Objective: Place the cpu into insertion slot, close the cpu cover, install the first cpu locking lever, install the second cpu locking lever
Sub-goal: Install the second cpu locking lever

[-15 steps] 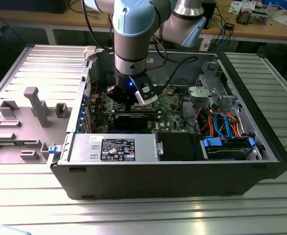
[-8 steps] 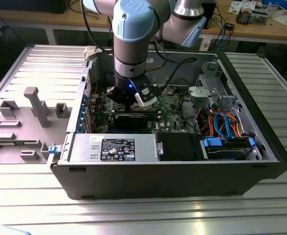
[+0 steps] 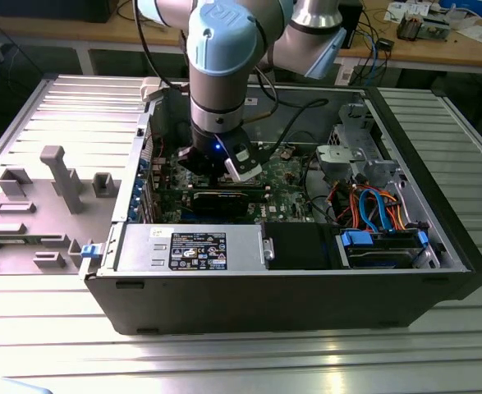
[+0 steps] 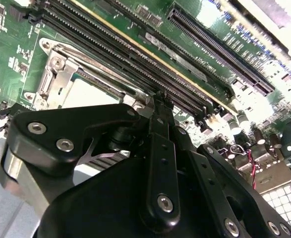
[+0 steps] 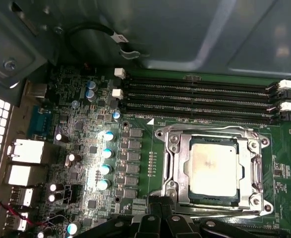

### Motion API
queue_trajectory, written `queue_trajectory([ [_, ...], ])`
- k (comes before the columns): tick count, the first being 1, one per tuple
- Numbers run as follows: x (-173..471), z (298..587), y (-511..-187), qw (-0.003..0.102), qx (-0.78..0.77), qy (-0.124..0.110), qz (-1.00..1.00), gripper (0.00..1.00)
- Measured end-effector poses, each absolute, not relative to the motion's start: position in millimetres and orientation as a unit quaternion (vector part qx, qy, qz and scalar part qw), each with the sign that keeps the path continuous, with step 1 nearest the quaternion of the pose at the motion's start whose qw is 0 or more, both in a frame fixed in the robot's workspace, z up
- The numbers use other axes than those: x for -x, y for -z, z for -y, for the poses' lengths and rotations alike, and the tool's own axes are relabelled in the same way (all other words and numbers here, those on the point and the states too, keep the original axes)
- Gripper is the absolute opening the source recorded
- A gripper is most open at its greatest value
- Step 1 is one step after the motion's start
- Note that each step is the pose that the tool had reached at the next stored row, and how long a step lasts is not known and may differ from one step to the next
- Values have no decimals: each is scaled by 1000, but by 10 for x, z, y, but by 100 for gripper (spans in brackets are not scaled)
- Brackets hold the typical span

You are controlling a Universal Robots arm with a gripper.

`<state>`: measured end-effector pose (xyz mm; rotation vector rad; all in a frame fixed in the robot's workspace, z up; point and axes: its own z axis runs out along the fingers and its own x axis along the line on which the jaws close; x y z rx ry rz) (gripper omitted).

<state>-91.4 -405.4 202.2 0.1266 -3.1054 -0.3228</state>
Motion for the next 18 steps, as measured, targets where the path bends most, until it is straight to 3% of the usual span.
queue_trajectory([
  [7,913,4054,-2032,8,-41,106,994,11],
  [18,913,4051,-2509,8,-41,105,994,11],
])
